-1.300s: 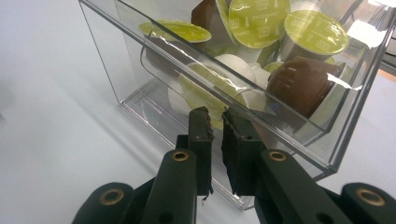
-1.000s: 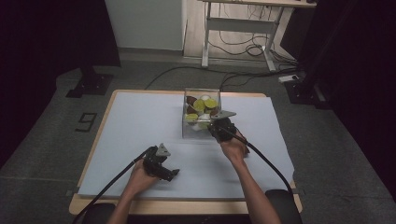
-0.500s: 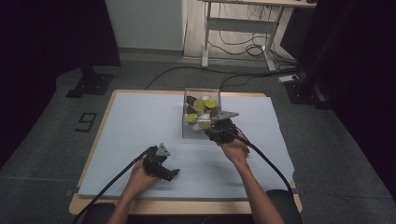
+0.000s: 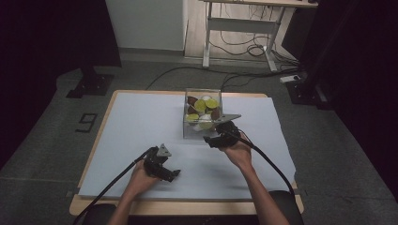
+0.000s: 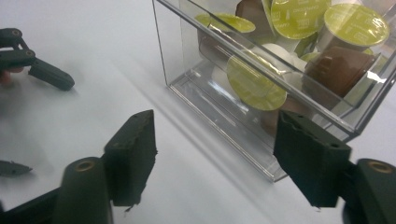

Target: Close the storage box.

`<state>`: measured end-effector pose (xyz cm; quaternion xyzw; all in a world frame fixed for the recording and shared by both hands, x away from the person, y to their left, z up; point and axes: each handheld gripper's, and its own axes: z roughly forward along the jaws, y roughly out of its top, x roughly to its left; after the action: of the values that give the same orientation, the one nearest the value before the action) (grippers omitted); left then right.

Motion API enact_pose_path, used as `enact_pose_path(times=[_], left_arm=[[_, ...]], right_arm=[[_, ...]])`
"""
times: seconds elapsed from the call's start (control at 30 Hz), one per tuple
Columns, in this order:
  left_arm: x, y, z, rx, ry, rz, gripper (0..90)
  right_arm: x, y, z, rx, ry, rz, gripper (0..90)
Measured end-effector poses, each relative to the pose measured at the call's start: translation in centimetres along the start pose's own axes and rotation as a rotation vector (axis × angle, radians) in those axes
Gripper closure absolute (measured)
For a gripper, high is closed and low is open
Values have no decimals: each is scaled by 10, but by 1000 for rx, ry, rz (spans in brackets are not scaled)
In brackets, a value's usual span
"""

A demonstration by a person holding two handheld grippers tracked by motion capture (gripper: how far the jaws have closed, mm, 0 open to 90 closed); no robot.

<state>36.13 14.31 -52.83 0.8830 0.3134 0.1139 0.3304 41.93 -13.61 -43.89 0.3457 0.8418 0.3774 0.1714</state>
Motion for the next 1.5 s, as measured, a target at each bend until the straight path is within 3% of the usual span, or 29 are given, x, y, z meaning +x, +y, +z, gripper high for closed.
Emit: enact_pose_path(times=[0.2, 0.37, 0.63, 1.03, 1.5], left_arm=[[0, 0, 0, 1, 0, 2, 0], [0, 0, 0, 1, -1, 1, 0], [0, 0, 0, 1, 0, 1, 0], [0, 0, 0, 0, 0, 0, 0], [0, 0, 0, 0, -1, 0, 0]], right_arm=[[2, -2, -5, 29, -13, -29, 196], [3, -5, -12, 8, -20, -32, 141], [-1, -14, -23, 17, -66, -44, 129], [1, -20, -35, 27, -71, -60, 0], [-2, -32, -49, 20, -80, -58, 0]])
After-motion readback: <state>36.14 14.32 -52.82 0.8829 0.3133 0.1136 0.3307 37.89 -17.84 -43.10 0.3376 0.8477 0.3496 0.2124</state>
